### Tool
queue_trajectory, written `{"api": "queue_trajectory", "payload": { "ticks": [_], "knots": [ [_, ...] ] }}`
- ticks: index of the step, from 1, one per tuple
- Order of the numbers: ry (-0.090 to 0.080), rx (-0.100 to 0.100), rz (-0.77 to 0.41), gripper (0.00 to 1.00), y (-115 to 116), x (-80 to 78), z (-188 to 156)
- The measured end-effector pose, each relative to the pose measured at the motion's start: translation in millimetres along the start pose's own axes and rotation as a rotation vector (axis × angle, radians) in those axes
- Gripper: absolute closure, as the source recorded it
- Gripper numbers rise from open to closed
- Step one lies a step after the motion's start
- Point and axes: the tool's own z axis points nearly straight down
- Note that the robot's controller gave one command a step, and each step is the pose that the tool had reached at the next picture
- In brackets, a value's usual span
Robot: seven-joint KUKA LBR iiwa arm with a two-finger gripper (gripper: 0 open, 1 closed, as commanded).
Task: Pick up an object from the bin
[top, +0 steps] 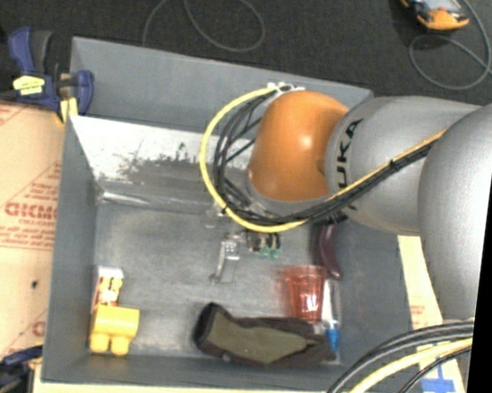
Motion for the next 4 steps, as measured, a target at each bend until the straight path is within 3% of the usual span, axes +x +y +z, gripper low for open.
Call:
{"api": "queue_trajectory", "payload": {
  "ticks": [1, 2, 3, 4],
  "knots": [
    [-0.008, -0.001, 0.001, 0.00, -0.2, -1.7, -4.8],
    [-0.010, 0.000, -0.062, 0.00, -46.9, 12.5, 35.0],
    [0.005, 0.002, -0.067, 0.00, -50.6, 38.9, 7.6],
    [-0.020, 0.000, -0.099, 0.00, -61.4, 37.2, -20.8]
  ]
}}
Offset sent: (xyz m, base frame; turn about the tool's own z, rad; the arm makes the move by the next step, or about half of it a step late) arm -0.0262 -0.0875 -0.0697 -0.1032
